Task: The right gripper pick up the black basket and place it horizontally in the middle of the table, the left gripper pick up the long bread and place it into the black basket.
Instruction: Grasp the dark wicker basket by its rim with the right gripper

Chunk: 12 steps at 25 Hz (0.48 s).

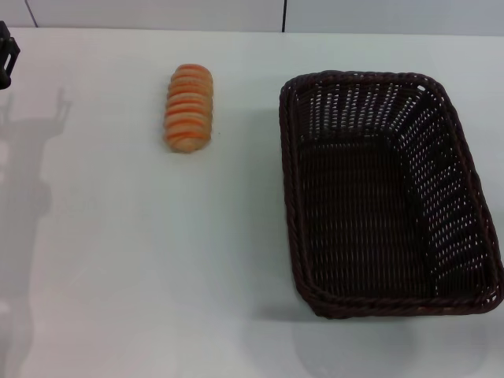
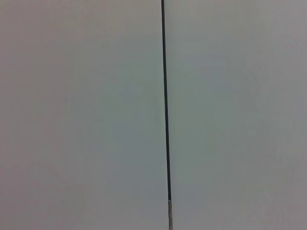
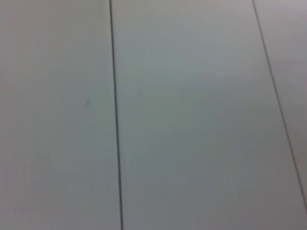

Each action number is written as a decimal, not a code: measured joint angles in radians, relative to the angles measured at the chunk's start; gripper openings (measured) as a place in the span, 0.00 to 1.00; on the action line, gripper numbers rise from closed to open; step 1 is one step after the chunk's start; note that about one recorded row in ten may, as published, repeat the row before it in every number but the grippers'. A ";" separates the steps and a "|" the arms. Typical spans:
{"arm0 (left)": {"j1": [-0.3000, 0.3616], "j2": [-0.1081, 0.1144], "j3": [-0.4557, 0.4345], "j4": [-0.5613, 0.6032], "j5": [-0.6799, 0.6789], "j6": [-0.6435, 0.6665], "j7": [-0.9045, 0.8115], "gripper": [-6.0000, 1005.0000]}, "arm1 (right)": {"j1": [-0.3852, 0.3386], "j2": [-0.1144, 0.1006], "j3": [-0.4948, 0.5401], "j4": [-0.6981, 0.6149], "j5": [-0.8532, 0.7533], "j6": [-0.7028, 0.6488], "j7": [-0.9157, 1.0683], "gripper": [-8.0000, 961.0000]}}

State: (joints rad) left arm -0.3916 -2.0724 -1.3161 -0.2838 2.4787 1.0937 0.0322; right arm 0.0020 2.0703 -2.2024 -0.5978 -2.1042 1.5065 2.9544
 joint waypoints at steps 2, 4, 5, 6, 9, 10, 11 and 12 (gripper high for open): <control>0.000 0.000 0.000 0.000 0.001 0.000 0.000 0.86 | -0.002 -0.002 0.001 -0.011 -0.015 0.000 0.000 0.87; 0.000 0.000 0.000 0.000 0.001 0.000 0.000 0.86 | -0.003 -0.005 -0.001 -0.021 -0.025 -0.005 0.000 0.87; 0.001 0.000 0.000 0.000 0.001 0.000 0.000 0.86 | -0.003 -0.008 -0.002 -0.028 -0.031 -0.012 0.000 0.87; 0.001 0.000 0.000 0.000 0.001 0.000 0.000 0.86 | -0.005 -0.012 -0.003 -0.038 -0.038 -0.024 0.000 0.87; 0.004 0.000 0.000 0.000 0.000 0.000 -0.001 0.86 | -0.036 -0.048 -0.008 -0.130 -0.070 -0.121 0.000 0.87; 0.004 0.000 0.000 0.000 0.000 0.000 -0.001 0.86 | -0.056 -0.070 -0.009 -0.189 -0.089 -0.172 0.000 0.87; 0.005 0.000 0.000 0.000 -0.001 0.000 -0.001 0.86 | -0.109 -0.124 -0.006 -0.349 -0.132 -0.314 0.000 0.87; 0.005 0.000 0.000 0.000 -0.001 0.000 -0.001 0.86 | -0.109 -0.124 -0.006 -0.349 -0.132 -0.314 0.000 0.87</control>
State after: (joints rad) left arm -0.3868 -2.0723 -1.3161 -0.2838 2.4775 1.0938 0.0311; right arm -0.1075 1.9462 -2.2083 -0.9464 -2.2363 1.1924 2.9541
